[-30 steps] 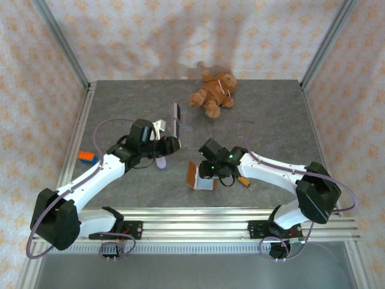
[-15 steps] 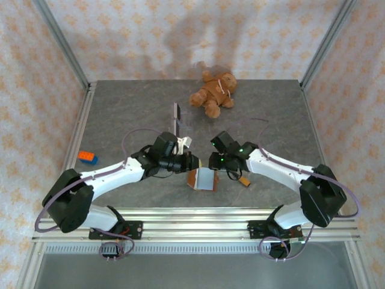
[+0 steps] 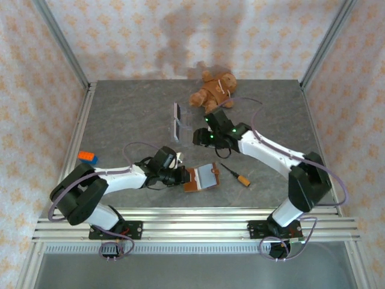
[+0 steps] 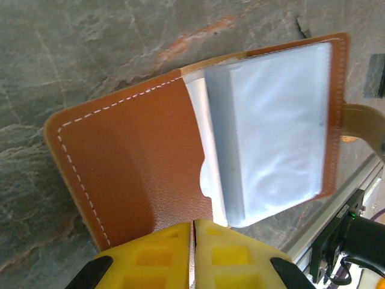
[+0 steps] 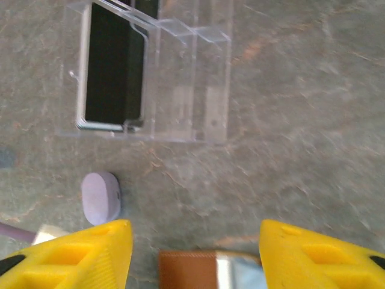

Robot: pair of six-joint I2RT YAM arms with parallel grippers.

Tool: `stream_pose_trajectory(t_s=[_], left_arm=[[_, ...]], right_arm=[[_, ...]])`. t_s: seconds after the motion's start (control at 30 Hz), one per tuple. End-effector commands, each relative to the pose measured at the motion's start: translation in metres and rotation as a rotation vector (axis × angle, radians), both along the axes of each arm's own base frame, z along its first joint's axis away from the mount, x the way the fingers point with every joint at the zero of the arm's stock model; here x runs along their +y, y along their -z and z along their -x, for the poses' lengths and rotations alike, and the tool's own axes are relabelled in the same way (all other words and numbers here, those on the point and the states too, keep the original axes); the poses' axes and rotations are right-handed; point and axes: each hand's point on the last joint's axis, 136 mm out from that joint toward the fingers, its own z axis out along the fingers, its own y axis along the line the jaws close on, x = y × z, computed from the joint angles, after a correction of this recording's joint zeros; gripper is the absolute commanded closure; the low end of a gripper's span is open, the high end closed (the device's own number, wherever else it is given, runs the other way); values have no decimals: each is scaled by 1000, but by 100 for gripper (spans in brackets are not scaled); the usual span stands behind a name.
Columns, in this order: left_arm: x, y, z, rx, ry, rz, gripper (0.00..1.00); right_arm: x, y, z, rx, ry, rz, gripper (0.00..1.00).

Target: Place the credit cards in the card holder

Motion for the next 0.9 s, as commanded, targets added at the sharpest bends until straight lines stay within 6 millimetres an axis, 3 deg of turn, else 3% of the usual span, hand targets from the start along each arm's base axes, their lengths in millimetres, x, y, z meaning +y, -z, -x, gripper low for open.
stream_pose_trajectory(t_s=[0.0,0.17,0.3,0.47,0.6,0.87], left_arm=[[-5,0,-6,-23,-21,39,89],[-3,7,-3,-12,-19,31,88],[1,8,-1,-14,-20,12,88],[5,8,0,-21,-15,-15,88],[5,9,-1,-19,-17,-21,88],[7,10,0,-17,-15,-32,88]], right_arm=[[26,-7,-20,-26,-39,-42,41],[48,5,-46,-41,-31,11,38],[68,6,-57,-35,-54,-2,38],[79,13,-66,-48,-46,53,37],[85,19,-71,-51,-43,93,36],[107,25,-69,11,-55,-3,37]])
